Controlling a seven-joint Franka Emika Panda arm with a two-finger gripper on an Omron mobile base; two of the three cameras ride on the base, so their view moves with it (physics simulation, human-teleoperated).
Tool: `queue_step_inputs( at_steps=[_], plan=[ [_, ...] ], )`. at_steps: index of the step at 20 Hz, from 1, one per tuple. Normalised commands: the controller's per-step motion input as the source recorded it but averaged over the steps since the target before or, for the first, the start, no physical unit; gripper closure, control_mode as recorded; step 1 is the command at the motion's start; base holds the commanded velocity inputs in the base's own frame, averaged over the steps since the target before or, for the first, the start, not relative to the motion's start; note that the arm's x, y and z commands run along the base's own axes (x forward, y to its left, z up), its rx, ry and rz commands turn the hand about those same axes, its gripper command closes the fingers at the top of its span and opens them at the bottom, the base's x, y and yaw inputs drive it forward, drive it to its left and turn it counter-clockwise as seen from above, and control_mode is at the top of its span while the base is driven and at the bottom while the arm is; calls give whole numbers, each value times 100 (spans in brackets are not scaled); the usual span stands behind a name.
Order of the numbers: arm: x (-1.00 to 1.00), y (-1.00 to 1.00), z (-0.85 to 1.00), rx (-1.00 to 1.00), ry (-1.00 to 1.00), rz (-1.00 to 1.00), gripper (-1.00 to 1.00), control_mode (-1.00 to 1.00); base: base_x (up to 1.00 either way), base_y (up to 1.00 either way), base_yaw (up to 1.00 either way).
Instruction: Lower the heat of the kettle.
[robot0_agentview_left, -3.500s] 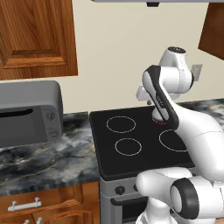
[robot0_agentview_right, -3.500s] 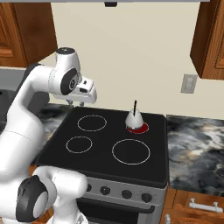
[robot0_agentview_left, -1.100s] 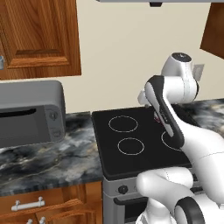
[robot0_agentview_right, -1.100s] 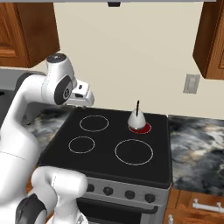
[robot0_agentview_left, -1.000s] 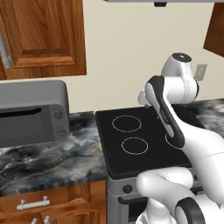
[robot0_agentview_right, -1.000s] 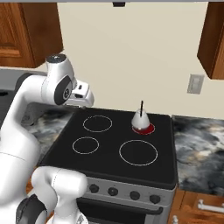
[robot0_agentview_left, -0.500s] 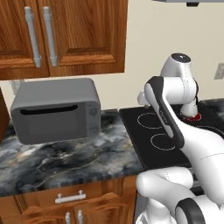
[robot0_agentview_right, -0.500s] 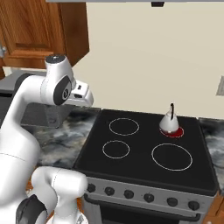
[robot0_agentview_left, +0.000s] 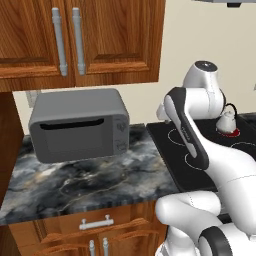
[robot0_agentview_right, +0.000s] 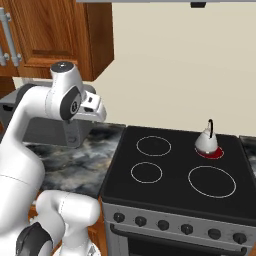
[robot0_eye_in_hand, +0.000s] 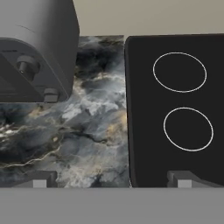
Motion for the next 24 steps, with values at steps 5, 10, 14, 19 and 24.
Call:
queue_step_inputs(
  at_steps=[5, 10, 14, 19, 24],
  plan=[
    [0, 0, 0, 0, 0, 0, -100, 100, 6, 0, 0],
    [0, 0, 0, 0, 0, 0, -100, 100, 0, 0, 0],
    [0, 0, 0, 0, 0, 0, -100, 100, -6, -3, 0],
    [-2, -2, 0, 0, -1, 0, -100, -100, -10, -4, 0],
    [-29, -28, -9, 3, -1, -7, -100, -100, 0, 0, 0]
  ],
)
